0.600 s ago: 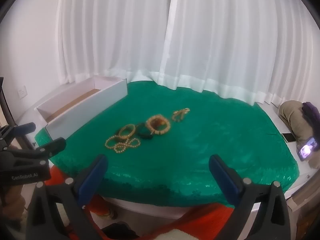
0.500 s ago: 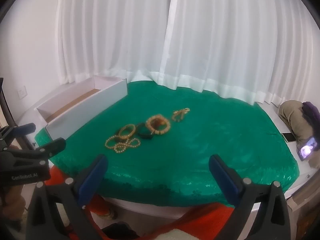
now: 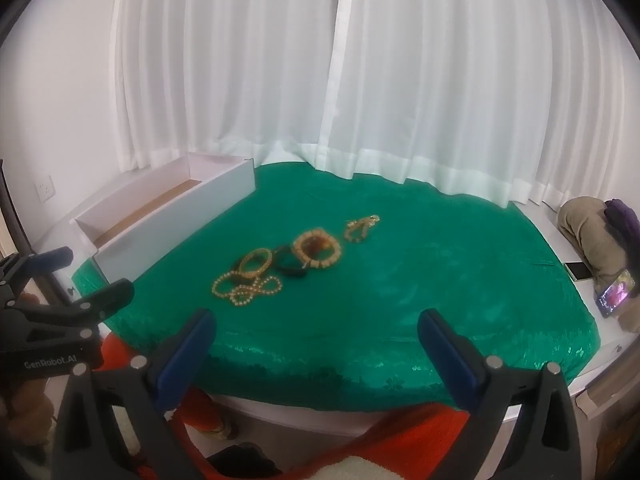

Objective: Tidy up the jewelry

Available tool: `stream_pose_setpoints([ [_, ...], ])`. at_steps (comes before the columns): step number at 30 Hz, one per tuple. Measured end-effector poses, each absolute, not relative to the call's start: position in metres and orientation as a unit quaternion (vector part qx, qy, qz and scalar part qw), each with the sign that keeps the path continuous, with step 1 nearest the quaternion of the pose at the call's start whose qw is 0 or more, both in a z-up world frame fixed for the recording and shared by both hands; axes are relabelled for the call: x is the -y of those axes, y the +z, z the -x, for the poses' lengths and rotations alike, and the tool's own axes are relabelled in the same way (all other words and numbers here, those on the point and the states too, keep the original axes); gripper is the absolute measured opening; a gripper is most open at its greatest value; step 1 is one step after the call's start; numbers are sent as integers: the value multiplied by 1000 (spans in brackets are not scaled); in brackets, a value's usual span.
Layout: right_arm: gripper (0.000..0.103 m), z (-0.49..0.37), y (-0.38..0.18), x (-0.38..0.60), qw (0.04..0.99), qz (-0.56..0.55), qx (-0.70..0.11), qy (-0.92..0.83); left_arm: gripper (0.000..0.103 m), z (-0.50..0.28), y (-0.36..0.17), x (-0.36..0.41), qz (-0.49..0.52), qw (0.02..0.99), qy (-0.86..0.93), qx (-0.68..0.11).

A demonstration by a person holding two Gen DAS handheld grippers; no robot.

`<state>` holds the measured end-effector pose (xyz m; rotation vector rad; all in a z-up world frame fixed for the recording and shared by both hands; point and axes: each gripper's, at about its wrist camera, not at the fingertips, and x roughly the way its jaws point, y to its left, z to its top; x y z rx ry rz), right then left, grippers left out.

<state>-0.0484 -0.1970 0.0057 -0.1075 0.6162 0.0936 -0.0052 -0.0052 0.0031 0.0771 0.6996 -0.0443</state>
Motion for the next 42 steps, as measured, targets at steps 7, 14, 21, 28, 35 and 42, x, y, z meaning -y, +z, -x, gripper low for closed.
stream_pose_setpoints([
  [7, 103, 52, 3, 199, 951, 50, -303, 46, 103, 6, 2, 6, -39, 938, -23, -343],
  [14, 103, 51, 4, 200, 950, 48, -304, 46, 103, 5, 2, 6, -39, 938, -23, -344],
  [21, 103, 51, 5, 198, 950, 47, -305, 44, 103, 6, 2, 5, -39, 938, -23, -344],
  [28, 103, 52, 4, 198, 950, 44, -307, 44, 103, 6, 1, 6, -40, 937, -22, -345],
  [35, 103, 52, 4, 198, 950, 42, -308, 45, 103, 6, 1, 5, -40, 937, -22, -346],
  [42, 103, 51, 5, 199, 949, 42, -308, 45, 103, 5, 2, 6, -41, 937, -23, -346],
])
